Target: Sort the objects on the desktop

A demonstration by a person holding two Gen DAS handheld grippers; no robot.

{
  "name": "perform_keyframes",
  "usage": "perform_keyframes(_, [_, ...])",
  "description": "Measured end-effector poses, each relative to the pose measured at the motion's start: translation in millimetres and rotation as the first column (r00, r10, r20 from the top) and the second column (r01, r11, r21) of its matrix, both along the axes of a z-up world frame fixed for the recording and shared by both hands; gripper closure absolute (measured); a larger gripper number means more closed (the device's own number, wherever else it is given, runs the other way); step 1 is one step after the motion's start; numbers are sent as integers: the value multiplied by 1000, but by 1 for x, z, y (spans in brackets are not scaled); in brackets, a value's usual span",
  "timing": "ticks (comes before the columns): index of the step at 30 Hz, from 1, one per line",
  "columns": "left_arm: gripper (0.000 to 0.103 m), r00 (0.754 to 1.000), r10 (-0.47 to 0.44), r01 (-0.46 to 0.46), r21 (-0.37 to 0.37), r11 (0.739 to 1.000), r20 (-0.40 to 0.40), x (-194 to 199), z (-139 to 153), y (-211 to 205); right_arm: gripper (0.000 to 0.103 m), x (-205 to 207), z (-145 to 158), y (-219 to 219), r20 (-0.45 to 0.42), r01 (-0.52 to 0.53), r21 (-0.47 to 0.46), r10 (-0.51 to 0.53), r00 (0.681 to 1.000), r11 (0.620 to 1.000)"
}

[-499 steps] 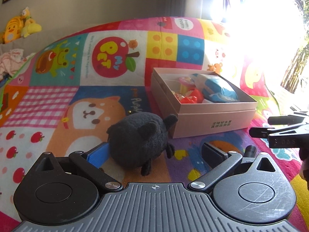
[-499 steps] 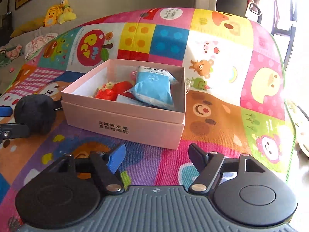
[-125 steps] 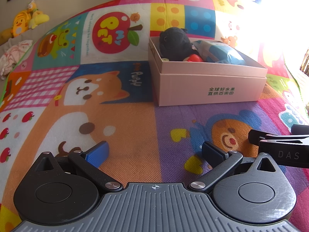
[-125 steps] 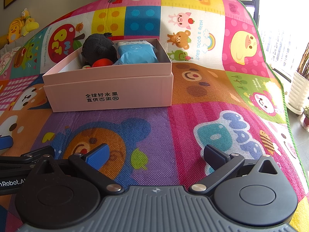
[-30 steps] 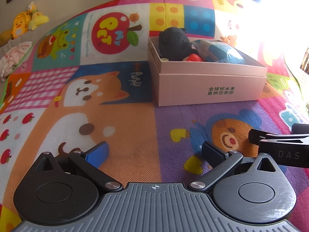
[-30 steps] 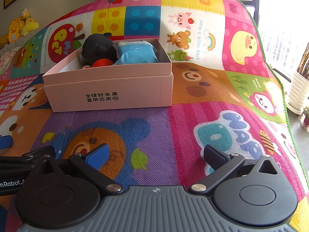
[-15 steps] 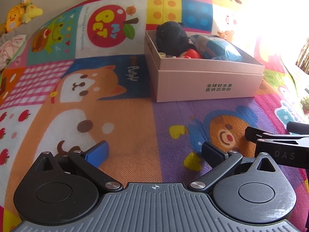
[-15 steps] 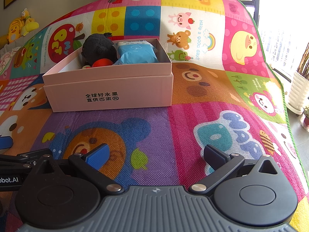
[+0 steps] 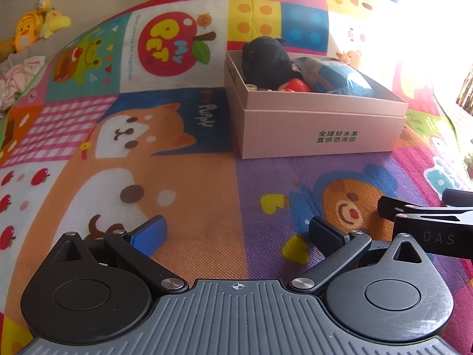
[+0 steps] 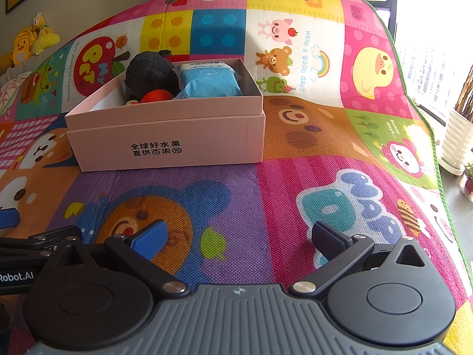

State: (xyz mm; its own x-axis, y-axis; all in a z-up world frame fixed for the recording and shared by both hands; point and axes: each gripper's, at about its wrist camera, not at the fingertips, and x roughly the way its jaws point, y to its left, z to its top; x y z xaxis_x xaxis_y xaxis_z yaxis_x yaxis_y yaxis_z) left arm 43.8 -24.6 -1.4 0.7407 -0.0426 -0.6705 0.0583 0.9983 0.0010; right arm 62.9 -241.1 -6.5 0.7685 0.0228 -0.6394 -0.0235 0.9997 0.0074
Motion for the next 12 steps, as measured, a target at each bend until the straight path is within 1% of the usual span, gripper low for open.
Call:
perform_keyframes(9, [0, 1000, 1, -1, 0, 1000, 0, 0, 0, 0, 0, 0, 0, 0, 0, 0, 0, 0, 1000, 1000])
perform_keyframes(12, [0, 1000, 3, -3, 19, 1000, -6, -1, -1, -1, 0, 0, 0, 0, 0, 0, 0, 0, 1000, 1000])
